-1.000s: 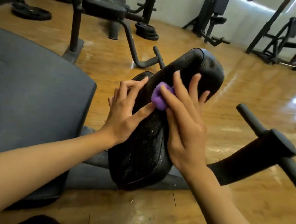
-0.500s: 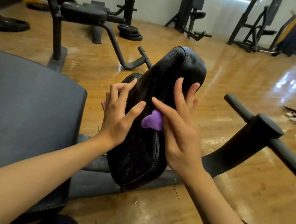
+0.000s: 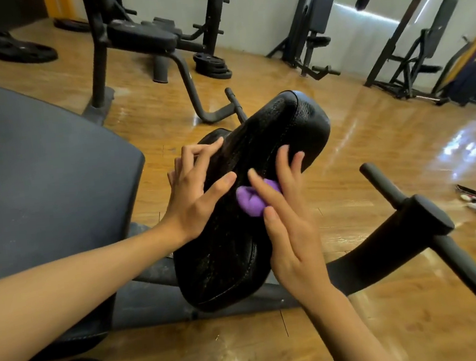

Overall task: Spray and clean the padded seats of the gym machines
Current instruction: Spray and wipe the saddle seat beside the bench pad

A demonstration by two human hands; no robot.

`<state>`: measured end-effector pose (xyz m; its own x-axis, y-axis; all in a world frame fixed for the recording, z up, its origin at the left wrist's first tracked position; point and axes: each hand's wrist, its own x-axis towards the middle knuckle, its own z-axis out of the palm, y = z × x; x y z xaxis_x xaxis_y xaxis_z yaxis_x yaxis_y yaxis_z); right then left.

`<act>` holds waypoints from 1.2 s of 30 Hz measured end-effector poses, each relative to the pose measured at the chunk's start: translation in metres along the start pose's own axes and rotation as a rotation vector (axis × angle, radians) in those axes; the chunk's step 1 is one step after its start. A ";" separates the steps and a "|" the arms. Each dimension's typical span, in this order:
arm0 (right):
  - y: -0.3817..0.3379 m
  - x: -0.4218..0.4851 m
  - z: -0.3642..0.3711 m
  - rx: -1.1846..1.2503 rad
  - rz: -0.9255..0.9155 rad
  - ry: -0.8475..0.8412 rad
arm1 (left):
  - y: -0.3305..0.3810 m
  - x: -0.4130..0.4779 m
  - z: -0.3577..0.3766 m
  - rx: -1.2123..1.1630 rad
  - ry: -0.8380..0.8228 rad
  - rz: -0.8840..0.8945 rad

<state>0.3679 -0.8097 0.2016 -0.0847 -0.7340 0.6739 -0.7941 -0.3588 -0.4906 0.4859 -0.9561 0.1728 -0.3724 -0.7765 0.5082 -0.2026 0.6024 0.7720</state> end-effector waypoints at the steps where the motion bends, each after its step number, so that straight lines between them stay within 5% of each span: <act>1: -0.003 -0.009 -0.003 0.022 0.002 -0.031 | 0.000 0.000 0.000 -0.001 0.000 0.000; 7: 0.008 -0.023 -0.004 0.024 -0.071 0.013 | -0.001 0.000 0.000 -0.024 0.022 0.014; 13: 0.011 0.070 -0.022 -0.107 -0.252 0.434 | -0.002 0.000 0.001 -0.054 0.011 0.012; 20: 0.011 0.060 -0.018 -0.161 -0.223 0.134 | -0.003 0.001 0.001 -0.020 0.015 0.014; 27: -0.008 -0.025 -0.017 0.105 -0.107 -0.187 | 0.000 0.000 0.001 -0.025 0.011 0.007; 31: -0.015 -0.064 -0.013 -0.061 -0.298 -0.301 | 0.000 0.000 0.001 -0.036 0.016 0.004; 34: -0.005 -0.046 -0.011 -0.219 -0.468 -0.267 | -0.001 0.002 0.002 -0.028 0.015 0.001; 36: -0.006 -0.032 -0.007 -0.186 -0.348 -0.139 | 0.001 0.003 0.002 -0.023 0.011 -0.007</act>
<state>0.3711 -0.7805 0.1868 0.2802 -0.6626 0.6945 -0.8571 -0.4985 -0.1297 0.4830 -0.9576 0.1746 -0.3607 -0.7830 0.5068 -0.1839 0.5924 0.7844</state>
